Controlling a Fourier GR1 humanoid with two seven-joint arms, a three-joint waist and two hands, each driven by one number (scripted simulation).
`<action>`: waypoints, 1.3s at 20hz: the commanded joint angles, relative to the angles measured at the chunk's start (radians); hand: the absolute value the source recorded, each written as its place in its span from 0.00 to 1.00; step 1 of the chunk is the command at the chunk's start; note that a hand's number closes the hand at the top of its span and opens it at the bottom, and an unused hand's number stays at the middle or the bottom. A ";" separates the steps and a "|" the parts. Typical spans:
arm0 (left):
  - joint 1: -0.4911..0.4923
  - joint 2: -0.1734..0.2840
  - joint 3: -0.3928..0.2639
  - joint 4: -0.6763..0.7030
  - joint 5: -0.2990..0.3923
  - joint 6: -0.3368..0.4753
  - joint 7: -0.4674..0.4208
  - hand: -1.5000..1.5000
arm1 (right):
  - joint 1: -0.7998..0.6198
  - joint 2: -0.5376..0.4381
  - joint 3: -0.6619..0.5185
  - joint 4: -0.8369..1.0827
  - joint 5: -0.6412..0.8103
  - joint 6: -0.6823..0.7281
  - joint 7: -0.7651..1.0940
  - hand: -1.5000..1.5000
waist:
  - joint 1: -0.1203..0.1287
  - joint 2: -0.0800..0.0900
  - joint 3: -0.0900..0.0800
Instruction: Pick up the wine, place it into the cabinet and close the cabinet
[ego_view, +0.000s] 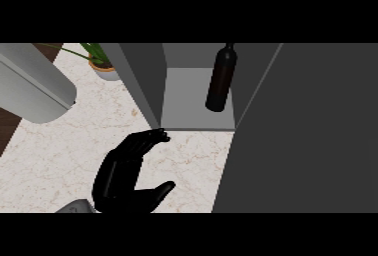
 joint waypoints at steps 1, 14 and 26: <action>0.107 0.101 0.044 -0.093 -0.013 -0.085 -0.018 1.00 | 0.054 -0.023 0.041 -0.059 -0.069 0.066 0.009 1.00 | -0.003 0.001 0.000; 0.425 0.414 0.248 -0.252 0.079 -0.299 -0.097 0.00 | 0.058 0.098 0.459 -0.124 0.017 -0.006 0.159 1.00 | 0.007 -0.004 -0.002; 0.611 0.545 0.467 -0.146 0.218 -0.522 -0.154 0.00 | -0.279 0.132 0.866 0.134 0.222 -0.430 0.198 1.00 | 0.032 -0.008 -0.006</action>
